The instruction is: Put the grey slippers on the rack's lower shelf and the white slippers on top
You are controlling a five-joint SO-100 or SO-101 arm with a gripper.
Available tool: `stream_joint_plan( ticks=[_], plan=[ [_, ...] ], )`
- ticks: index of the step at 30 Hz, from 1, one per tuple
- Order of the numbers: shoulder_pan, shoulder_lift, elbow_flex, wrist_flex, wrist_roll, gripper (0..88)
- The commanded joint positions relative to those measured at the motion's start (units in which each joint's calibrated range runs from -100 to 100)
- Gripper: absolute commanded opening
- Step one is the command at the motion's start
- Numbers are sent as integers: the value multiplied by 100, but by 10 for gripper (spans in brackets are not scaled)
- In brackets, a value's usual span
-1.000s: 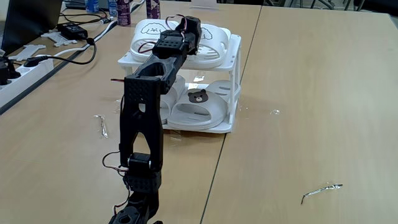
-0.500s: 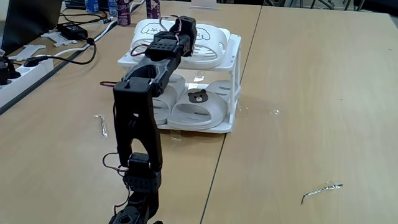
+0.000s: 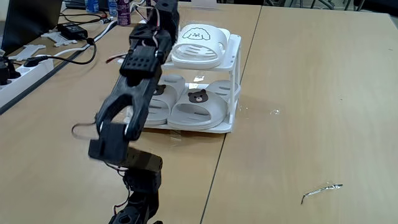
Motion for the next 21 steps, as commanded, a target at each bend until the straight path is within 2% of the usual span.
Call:
stream_joint_plan(
  ticks=[1, 3, 7, 18, 21],
  plan=[
    [296, -923, 1887, -2725, 37, 7],
    [345, -1504, 3845, -4640, 37, 7],
    [353, -2438, 6208, -6331, 37, 7],
    [296, -4870, 6253, -6806, 37, 6],
    [263, -5013, 6253, -7315, 37, 6]
  ],
)
